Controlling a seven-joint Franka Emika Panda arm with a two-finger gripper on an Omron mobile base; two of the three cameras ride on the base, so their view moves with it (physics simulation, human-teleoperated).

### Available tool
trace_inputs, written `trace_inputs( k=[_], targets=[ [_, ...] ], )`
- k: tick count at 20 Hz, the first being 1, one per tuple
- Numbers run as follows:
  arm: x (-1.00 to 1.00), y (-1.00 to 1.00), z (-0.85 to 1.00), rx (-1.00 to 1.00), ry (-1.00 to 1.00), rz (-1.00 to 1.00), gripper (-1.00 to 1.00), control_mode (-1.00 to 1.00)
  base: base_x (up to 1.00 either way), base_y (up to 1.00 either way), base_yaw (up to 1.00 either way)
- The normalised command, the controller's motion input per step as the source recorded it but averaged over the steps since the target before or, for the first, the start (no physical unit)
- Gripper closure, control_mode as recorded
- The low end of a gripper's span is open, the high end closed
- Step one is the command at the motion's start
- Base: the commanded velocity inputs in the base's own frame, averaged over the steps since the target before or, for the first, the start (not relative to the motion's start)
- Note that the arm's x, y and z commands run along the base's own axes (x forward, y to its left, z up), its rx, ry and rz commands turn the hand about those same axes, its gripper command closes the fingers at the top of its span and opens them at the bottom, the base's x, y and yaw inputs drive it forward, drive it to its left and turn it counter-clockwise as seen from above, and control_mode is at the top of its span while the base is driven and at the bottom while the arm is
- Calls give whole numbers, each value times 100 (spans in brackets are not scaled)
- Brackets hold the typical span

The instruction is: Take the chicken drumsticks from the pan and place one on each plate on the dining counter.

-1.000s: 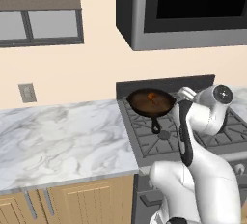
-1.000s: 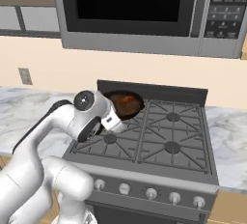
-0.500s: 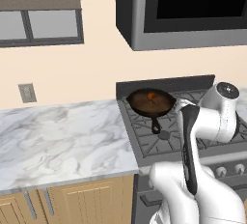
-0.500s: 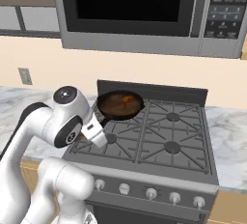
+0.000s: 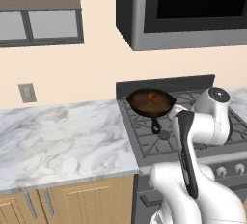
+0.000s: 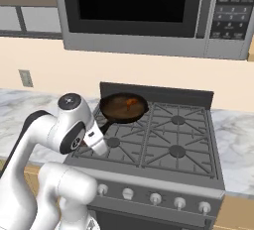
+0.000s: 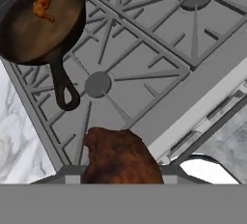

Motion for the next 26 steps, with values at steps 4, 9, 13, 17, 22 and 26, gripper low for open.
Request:
trace_inputs(
  k=[4, 9, 13, 17, 22, 26],
  targets=[
    [-3, 0, 0, 0, -2, -7, 100, 100, -18, 0, -12],
    [0, 0, 0, 0, 0, 0, 100, 100, -46, -11, -50],
    [0, 0, 0, 0, 0, 0, 100, 100, -33, -7, -76],
    [0, 0, 0, 0, 0, 0, 100, 100, 0, 0, -89],
    [0, 0, 0, 0, 0, 0, 100, 100, 0, 0, -91],
    [0, 0, 0, 0, 0, 0, 100, 100, 0, -1, -91]
  ],
)
